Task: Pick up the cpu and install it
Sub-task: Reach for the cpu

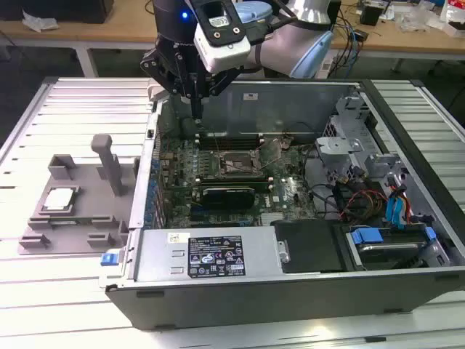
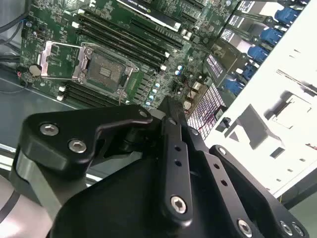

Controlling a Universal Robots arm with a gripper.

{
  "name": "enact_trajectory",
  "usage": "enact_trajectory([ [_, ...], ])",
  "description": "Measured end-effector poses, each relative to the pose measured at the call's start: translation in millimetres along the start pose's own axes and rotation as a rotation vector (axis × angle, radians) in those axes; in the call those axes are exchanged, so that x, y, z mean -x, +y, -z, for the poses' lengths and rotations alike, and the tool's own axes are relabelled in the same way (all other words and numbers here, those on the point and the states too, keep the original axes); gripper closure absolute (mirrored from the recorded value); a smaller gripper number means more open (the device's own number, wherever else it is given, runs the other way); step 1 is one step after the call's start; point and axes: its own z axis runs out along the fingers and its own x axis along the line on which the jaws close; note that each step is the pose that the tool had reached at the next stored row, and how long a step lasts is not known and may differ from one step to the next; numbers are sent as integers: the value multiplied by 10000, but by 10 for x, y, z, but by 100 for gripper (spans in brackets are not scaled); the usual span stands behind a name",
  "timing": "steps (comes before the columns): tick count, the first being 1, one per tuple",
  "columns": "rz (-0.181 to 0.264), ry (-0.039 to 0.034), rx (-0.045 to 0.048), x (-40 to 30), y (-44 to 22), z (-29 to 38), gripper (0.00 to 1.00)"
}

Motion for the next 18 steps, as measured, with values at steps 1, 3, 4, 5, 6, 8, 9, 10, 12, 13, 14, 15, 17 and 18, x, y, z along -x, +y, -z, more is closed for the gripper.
enact_trajectory([
  [1,0,0,0,0,0,0,89],
  [3,0,0,-1,0,1,0,89],
  [4,0,0,0,0,1,0,89],
  [5,0,0,0,0,1,0,89],
  [6,0,0,-1,0,1,0,89],
  [8,0,0,0,0,2,-1,89],
  [9,-1,0,0,-2,2,-1,89],
  [10,-2,0,0,-10,2,-1,89],
  [12,-1,-1,0,-38,-1,0,89],
  [13,-1,0,0,-57,-2,1,89],
  [14,0,0,0,-70,-3,1,89],
  [15,0,0,0,-85,-4,2,89],
  [17,0,0,0,-108,-6,2,89],
  [18,0,0,0,-124,-8,3,89],
])
